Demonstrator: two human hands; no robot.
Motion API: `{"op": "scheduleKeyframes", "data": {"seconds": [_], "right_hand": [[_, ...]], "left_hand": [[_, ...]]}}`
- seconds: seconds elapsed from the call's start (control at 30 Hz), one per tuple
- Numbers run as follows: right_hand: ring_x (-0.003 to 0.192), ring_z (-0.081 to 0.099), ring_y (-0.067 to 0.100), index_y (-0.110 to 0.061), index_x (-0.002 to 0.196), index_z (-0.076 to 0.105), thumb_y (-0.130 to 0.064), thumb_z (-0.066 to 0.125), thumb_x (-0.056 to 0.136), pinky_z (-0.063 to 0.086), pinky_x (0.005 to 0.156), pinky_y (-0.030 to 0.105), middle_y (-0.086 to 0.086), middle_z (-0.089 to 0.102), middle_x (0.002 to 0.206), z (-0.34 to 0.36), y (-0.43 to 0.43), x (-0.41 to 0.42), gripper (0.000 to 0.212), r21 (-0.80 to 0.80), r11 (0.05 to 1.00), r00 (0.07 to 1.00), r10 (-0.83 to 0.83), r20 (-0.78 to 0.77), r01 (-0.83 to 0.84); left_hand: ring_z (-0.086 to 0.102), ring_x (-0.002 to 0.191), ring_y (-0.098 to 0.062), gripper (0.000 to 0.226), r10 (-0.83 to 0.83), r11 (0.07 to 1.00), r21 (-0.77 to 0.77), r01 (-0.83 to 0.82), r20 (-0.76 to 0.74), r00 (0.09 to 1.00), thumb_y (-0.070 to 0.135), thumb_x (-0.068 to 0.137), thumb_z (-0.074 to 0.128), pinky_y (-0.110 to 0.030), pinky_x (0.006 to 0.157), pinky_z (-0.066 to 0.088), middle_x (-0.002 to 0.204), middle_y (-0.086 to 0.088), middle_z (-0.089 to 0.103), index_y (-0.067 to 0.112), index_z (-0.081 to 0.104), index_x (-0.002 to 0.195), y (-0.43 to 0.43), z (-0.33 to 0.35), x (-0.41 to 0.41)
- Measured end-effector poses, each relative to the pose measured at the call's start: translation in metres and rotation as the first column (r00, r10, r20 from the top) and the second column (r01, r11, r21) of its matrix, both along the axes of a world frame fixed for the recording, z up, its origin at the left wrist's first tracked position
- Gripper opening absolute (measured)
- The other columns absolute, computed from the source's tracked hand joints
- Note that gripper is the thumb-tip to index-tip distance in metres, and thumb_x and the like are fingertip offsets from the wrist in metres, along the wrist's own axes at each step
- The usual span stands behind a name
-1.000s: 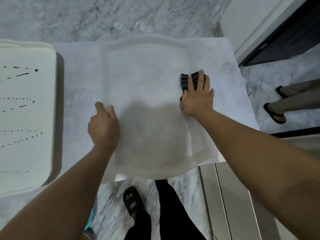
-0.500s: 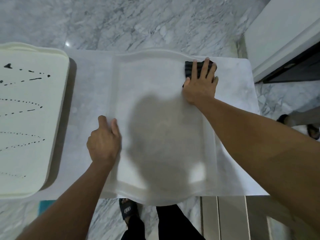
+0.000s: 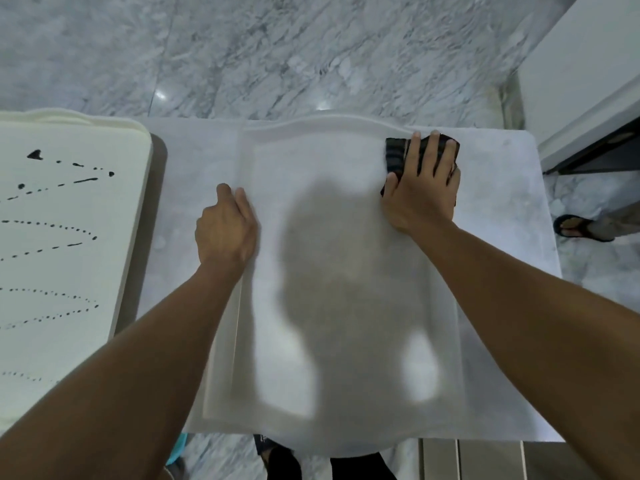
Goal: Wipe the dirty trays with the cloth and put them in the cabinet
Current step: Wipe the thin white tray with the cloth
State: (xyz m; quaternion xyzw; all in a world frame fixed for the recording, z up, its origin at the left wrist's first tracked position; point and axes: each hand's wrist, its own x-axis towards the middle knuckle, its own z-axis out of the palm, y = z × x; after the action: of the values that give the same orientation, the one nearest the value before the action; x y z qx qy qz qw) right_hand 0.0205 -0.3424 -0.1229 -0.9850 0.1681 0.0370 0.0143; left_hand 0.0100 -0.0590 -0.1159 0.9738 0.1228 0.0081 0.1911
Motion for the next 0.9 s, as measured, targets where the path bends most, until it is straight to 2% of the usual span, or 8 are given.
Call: {"op": "scheduleKeyframes", "data": {"seconds": [0.07, 0.17, 0.27, 0.37, 0.47, 0.63, 0.77, 0.9], "right_hand": [[0.155, -0.003, 0.037, -0.015, 0.162, -0.004, -0.046, 0.032, 0.102, 0.015, 0.123, 0.05, 0.011, -0.003, 0.169, 0.001, -0.009, 0.011, 0.076, 0.037, 0.999, 1.0, 0.022, -0.002, -0.022], [0.155, 0.001, 0.038, -0.018, 0.162, -0.003, -0.046, 0.038, 0.103, 0.014, 0.123, 0.055, 0.01, 0.001, 0.169, 0.005, -0.03, 0.035, 0.077, 0.112, 0.984, 0.99, 0.14, 0.013, -0.14], [0.154, 0.007, 0.038, -0.023, 0.162, 0.0, -0.053, 0.035, 0.103, 0.01, 0.121, 0.061, 0.009, 0.007, 0.169, 0.005, -0.043, 0.051, 0.075, 0.059, 0.949, 0.951, 0.309, -0.01, -0.308], [0.152, 0.015, 0.037, -0.026, 0.161, 0.002, -0.058, 0.022, 0.102, 0.011, 0.121, 0.063, 0.008, 0.013, 0.167, 0.004, -0.043, 0.062, 0.07, -0.013, 0.908, 0.908, 0.418, -0.021, -0.418], [0.15, 0.018, 0.036, -0.026, 0.161, 0.003, -0.058, 0.017, 0.102, 0.01, 0.122, 0.06, 0.007, 0.015, 0.167, 0.002, -0.036, 0.07, 0.068, -0.032, 0.887, 0.887, 0.461, -0.011, -0.461], [0.15, 0.019, 0.037, -0.026, 0.162, 0.009, -0.052, 0.026, 0.104, 0.009, 0.122, 0.06, 0.007, 0.018, 0.166, -0.002, -0.01, 0.08, 0.066, -0.022, 0.886, 0.885, 0.463, 0.044, -0.462], [0.15, 0.02, 0.036, -0.025, 0.161, 0.013, -0.051, 0.028, 0.103, 0.009, 0.122, 0.06, 0.008, 0.02, 0.165, 0.0, 0.014, 0.092, 0.066, -0.029, 0.87, 0.869, 0.494, 0.031, -0.493], [0.149, 0.022, 0.035, -0.026, 0.161, 0.016, -0.051, 0.028, 0.104, 0.011, 0.123, 0.059, 0.006, 0.023, 0.165, 0.001, 0.041, 0.106, 0.064, -0.029, 0.823, 0.822, 0.568, 0.037, -0.568]], "left_hand": [[0.057, 0.075, -0.047, 0.038, -0.005, 1.0, -0.024, 0.006, 0.029, 1.0, 0.036, 0.107, 0.024, -0.041, 0.064, 0.034, 0.072, -0.016, 0.052, 0.005, 0.045, 0.1, 0.002, -0.002, -0.004], [0.056, 0.072, -0.047, 0.037, -0.004, 0.999, -0.048, 0.008, 0.067, 0.998, 0.03, 0.107, 0.025, -0.041, 0.063, 0.032, 0.069, -0.014, 0.049, 0.003, 0.047, 0.094, 0.003, -0.002, -0.002], [0.055, 0.07, -0.046, 0.036, 0.0, 0.998, -0.061, 0.005, 0.078, 0.997, 0.026, 0.107, 0.026, -0.04, 0.062, 0.032, 0.068, -0.015, 0.051, 0.002, 0.05, 0.094, 0.003, -0.003, -0.002], [0.05, 0.064, -0.04, 0.034, 0.011, 0.998, -0.07, -0.005, 0.087, 0.996, 0.026, 0.106, 0.027, -0.039, 0.061, 0.032, 0.065, -0.012, 0.05, 0.005, 0.048, 0.091, 0.004, -0.004, -0.001], [0.044, 0.062, -0.037, 0.032, 0.03, 0.998, -0.066, -0.025, 0.074, 0.997, 0.028, 0.106, 0.027, -0.038, 0.061, 0.031, 0.062, -0.007, 0.043, 0.008, 0.045, 0.089, 0.003, -0.006, 0.0], [0.054, 0.067, -0.045, 0.032, 0.016, 0.998, -0.056, -0.011, 0.1, 0.995, 0.028, 0.106, 0.028, -0.039, 0.06, 0.033, 0.069, -0.019, 0.057, 0.008, 0.045, 0.089, 0.003, -0.005, 0.0], [0.054, 0.067, -0.045, 0.031, 0.007, 0.997, -0.073, -0.001, 0.081, 0.997, 0.028, 0.106, 0.027, -0.04, 0.061, 0.035, 0.065, -0.009, 0.046, 0.009, 0.042, 0.086, 0.002, -0.004, 0.0], [0.054, 0.065, -0.044, 0.031, 0.009, 0.997, -0.076, -0.002, 0.091, 0.996, 0.027, 0.106, 0.028, -0.041, 0.061, 0.038, 0.063, -0.007, 0.045, 0.01, 0.042, 0.085, 0.001, -0.004, 0.0]]}}
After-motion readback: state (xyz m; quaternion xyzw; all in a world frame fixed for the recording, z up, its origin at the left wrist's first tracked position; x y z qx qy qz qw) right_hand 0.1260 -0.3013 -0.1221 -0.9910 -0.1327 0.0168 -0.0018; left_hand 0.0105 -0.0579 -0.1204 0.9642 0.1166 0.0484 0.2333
